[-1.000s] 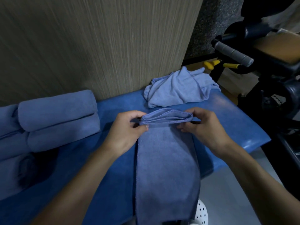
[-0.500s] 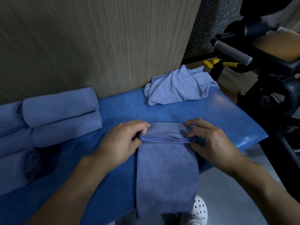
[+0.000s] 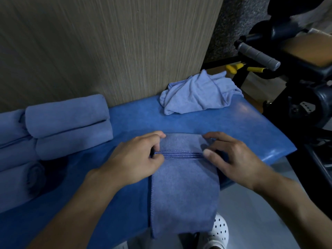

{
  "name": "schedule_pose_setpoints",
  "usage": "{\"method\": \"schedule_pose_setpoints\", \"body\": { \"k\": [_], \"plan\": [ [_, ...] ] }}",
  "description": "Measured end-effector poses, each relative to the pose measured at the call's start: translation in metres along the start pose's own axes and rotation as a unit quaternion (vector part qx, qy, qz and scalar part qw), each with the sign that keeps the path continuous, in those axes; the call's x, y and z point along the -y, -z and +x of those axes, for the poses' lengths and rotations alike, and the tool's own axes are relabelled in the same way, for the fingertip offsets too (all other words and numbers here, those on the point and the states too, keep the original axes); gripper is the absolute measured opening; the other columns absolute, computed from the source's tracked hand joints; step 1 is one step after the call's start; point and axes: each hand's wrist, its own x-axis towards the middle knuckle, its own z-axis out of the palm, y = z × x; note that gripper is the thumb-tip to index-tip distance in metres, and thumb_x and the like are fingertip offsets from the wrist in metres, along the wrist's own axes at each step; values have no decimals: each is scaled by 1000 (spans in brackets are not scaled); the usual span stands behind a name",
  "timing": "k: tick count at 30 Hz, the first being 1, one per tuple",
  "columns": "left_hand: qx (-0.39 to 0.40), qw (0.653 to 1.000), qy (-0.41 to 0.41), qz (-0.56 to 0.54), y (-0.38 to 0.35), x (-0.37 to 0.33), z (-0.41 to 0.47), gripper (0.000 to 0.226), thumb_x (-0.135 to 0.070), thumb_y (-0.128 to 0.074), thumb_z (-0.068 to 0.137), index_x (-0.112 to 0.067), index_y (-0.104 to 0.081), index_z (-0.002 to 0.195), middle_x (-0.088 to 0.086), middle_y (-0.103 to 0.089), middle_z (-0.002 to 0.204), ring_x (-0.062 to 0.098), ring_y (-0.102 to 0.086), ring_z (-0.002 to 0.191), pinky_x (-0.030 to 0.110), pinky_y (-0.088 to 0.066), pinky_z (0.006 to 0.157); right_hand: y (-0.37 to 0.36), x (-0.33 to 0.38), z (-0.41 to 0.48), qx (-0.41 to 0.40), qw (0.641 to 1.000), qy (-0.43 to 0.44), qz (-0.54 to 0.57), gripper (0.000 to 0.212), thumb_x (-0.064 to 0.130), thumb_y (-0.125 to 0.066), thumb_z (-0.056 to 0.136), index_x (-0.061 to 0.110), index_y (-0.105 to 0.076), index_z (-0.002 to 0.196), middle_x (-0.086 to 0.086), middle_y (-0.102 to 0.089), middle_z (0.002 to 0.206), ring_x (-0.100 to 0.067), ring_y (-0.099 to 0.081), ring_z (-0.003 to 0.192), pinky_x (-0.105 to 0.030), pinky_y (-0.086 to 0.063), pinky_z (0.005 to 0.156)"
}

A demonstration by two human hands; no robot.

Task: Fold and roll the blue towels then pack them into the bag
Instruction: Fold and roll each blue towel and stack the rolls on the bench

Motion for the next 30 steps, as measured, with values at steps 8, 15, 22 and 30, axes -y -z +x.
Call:
{"method": "schedule_pose_setpoints", "body": {
  "k": [8, 15, 22, 30],
  "plan": [
    [-45, 996, -19, -77, -8, 5, 9, 25, -47, -68, 83, -30, -51, 88, -18, -49, 112, 3, -51, 77, 41, -50, 76, -6, -2, 9, -4, 997, -63, 49, 20, 31, -70, 85, 15, -57, 87, 3, -60, 106, -7, -55, 96, -22, -45, 83],
    [10, 995, 56, -78, -7, 11, 17, 54, -51, -73, 78, -26, -52, 121, -9, -37, 119, 13, -35, 119, 25, -30, 104, -2, -1, 17, 46, 983, -145, 106, 81, 32, -79, 77, 24, -35, 144, 13, -51, 105, -7, -51, 92, -27, -43, 88],
    [53, 986, 90, -127, 2, 8, 17, 58, -70, -62, 51, -40, -40, 95, -11, -59, 96, 21, -53, 101, 46, -43, 95, 2, -5, 23, 70, 978, -155, 123, 61, 64, -71, 51, 43, -58, 106, 20, -60, 86, -2, -53, 81, -46, -42, 97],
    [2, 977, 68, -203, -4, 10, 24, 54, -53, -78, 61, -46, -56, 109, -21, -66, 100, 8, -62, 103, 42, -47, 99, 2, -2, 30, 35, 970, -167, 175, 32, 39, -81, 62, 29, -61, 85, 7, -66, 83, -11, -62, 84, -36, -52, 77]
  ]
}}
